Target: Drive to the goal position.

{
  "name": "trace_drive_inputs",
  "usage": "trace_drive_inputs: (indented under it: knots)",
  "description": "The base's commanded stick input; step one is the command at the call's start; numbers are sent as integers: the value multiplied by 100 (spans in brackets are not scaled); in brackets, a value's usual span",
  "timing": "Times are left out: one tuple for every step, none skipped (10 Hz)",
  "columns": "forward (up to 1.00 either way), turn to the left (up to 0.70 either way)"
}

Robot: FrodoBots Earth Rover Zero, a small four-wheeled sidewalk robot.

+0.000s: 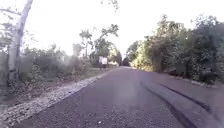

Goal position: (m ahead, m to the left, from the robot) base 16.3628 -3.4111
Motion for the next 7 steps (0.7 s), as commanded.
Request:
trace_drive_inputs:
  knots:
    - [100, 0]
    - [100, 0]
    - [100, 0]
    - [100, 0]
    - [100, -1]
    - [100, -6]
    - [100, -13]
